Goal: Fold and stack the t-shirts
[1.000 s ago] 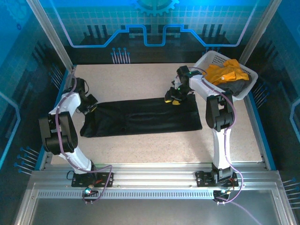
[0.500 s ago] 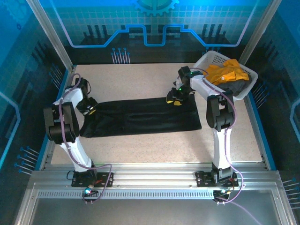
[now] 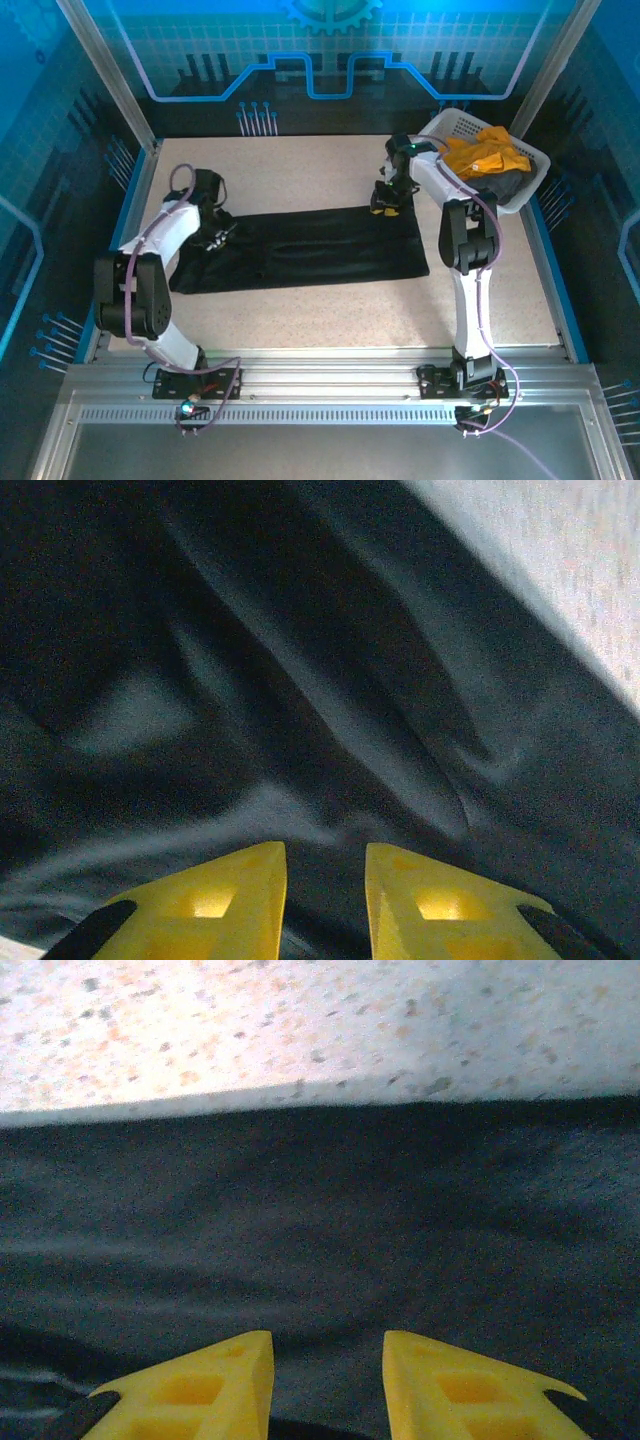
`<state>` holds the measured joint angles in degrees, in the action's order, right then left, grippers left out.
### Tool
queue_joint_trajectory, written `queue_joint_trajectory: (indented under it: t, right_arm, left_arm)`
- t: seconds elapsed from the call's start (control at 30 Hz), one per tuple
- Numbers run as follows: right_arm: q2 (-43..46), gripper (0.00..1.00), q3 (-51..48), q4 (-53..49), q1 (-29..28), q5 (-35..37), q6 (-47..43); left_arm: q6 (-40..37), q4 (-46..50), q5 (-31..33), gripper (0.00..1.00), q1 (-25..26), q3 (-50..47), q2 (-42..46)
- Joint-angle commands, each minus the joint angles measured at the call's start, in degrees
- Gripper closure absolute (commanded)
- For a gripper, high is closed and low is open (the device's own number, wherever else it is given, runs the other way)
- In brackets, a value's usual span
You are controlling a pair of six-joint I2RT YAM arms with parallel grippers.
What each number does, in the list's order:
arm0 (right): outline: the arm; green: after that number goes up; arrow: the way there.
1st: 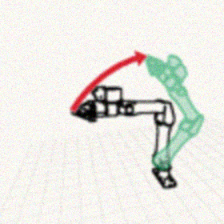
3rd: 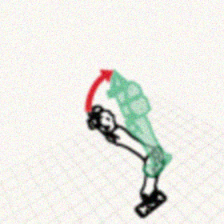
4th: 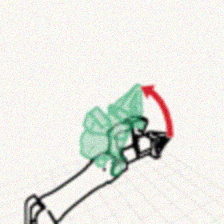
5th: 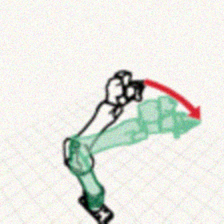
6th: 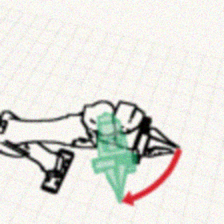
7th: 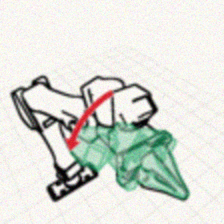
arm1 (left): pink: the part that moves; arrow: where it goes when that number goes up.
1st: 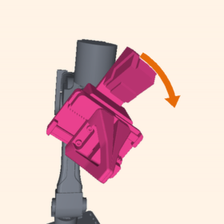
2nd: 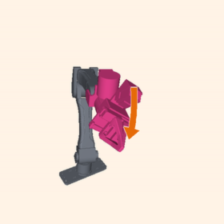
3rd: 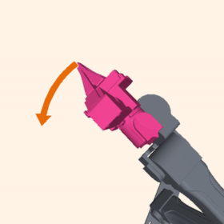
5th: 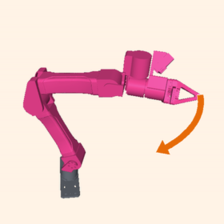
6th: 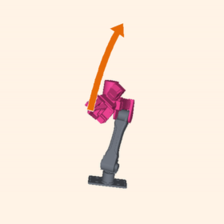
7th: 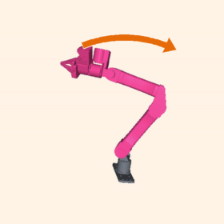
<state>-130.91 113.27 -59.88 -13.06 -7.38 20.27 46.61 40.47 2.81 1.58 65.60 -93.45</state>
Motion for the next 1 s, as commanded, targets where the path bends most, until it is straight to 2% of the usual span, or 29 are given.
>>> queue_joint_trajectory:
  t: [0.0, 0.13, 0.3, 0.4, 0.57, 0.67, 0.77, 0.87, 0.97]
  right_arm:
    - [-6.10, 0.69, 4.98, -8.10, -0.21, 8.73, -2.13]
    - [-9.18, 0.72, 7.05, -12.24, -0.23, 12.05, -1.59]
    - [-4.98, 0.71, -1.13, -11.87, -0.45, 15.21, 0.64]
    - [1.18, 0.70, -9.93, -9.74, -1.25, 16.55, 2.46]
    - [10.51, 0.69, -24.79, -6.10, -4.01, 15.31, 8.00]
    - [15.33, 0.69, -32.51, -3.30, -7.64, 13.18, 13.10]
    - [18.77, 0.69, -39.13, 1.32, -11.39, 7.90, 19.47]
    - [19.08, 0.69, -40.63, 2.63, -15.69, 6.91, 23.95]
    - [18.61, 0.68, -42.13, 6.12, -18.20, 2.30, 28.14]
  left_arm:
    - [14.23, -1.92, -5.69, 0.76, 3.21, 0.50, -7.34]
    - [17.60, -2.91, -5.68, 0.77, 3.51, 3.02, -13.74]
    - [16.85, 0.69, -6.25, 0.78, 3.47, 13.72, -24.75]
    - [16.54, 1.61, -6.10, 0.77, 3.76, 23.26, -30.88]
    - [13.13, 4.93, -6.68, 0.74, 6.45, 48.04, -45.63]
    - [12.87, -0.03, -10.28, 0.73, 9.06, 58.11, -52.29]
    - [14.61, -3.95, -12.31, 0.73, 12.10, 65.60, -57.71]
    - [18.64, -11.15, -15.12, 0.73, 14.50, 68.30, -61.44]
    - [23.05, -20.53, -17.30, 0.74, 16.51, 69.47, -64.46]
